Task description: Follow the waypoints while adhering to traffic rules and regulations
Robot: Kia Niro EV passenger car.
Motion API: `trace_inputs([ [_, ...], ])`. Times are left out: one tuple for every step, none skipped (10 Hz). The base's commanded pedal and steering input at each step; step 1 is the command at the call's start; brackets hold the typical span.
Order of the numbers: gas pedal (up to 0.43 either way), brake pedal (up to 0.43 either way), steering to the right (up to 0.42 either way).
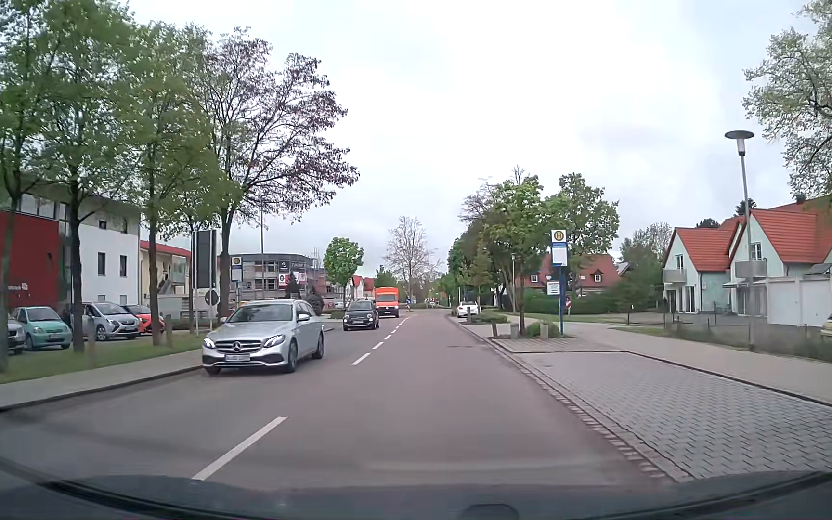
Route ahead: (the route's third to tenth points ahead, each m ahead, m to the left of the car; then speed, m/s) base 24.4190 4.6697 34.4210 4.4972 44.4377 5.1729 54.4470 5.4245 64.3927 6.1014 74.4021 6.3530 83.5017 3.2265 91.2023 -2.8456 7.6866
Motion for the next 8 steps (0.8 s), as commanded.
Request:
trace_inputs([
  [0.079,0.0,-0.006],
  [0.079,0.0,-0.006],
  [0.079,0.0,-0.006],
  [0.079,0.0,-0.006],
  [0.079,0.0,-0.006],
  [0.079,0.0,-0.006],
  [0.079,0.0,-0.006],
  [0.079,0.0,-0.006],
])
